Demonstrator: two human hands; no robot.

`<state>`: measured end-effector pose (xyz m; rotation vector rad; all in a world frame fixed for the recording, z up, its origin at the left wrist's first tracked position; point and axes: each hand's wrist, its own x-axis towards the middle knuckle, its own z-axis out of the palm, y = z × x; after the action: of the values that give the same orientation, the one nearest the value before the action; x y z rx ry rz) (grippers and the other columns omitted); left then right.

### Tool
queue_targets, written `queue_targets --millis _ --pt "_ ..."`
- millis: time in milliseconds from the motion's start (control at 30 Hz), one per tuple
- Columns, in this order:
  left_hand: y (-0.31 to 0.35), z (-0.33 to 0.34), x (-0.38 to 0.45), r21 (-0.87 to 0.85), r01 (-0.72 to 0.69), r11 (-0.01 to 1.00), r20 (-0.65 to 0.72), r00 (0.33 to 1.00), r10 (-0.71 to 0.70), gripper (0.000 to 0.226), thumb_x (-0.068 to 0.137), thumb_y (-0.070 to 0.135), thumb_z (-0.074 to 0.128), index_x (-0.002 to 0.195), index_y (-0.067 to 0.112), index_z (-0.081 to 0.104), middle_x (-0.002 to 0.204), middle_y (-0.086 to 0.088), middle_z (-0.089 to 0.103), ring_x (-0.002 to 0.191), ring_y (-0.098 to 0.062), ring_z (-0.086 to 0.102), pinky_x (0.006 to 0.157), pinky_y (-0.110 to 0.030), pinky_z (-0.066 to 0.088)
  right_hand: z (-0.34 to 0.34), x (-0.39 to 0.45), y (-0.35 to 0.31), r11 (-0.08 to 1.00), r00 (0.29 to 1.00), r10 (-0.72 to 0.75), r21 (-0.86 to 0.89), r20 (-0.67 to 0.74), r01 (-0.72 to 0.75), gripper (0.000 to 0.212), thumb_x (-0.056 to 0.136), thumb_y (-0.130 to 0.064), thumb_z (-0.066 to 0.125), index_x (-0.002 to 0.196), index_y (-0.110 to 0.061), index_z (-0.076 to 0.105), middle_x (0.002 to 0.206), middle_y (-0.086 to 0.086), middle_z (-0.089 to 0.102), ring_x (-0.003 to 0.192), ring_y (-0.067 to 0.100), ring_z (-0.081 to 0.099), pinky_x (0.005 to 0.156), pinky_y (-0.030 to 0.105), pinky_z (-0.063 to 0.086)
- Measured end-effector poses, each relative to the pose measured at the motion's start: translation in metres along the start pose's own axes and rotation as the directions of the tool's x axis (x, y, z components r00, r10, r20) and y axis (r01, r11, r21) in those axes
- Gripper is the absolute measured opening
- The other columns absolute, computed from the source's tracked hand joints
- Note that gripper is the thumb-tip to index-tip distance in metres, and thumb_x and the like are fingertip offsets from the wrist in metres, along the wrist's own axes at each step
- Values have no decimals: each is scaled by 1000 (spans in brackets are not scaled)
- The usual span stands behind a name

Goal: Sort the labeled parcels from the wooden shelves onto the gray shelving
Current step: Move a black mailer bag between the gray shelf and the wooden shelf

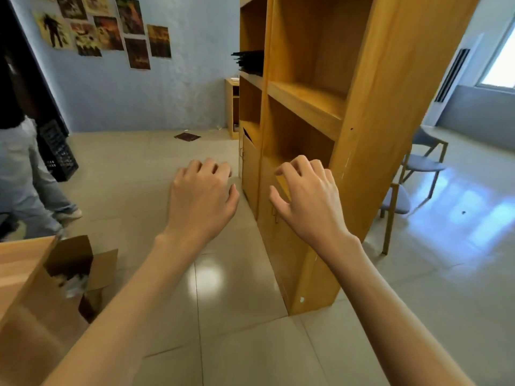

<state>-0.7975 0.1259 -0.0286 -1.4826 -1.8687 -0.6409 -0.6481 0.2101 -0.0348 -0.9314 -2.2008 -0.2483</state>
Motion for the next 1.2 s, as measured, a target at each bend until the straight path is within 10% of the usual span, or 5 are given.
queue_targets --millis 1200 --pt "-142 517 391 -470 -415 779 4 881 472 21 87 25 65 98 7 67 87 -11 67 79 -30 62 69 -36 48 394 351 162 776 856 511 -385 -79 -499 23 89 -29 61 105 -12 63 103 8 60 97 27 55 81 39 46"
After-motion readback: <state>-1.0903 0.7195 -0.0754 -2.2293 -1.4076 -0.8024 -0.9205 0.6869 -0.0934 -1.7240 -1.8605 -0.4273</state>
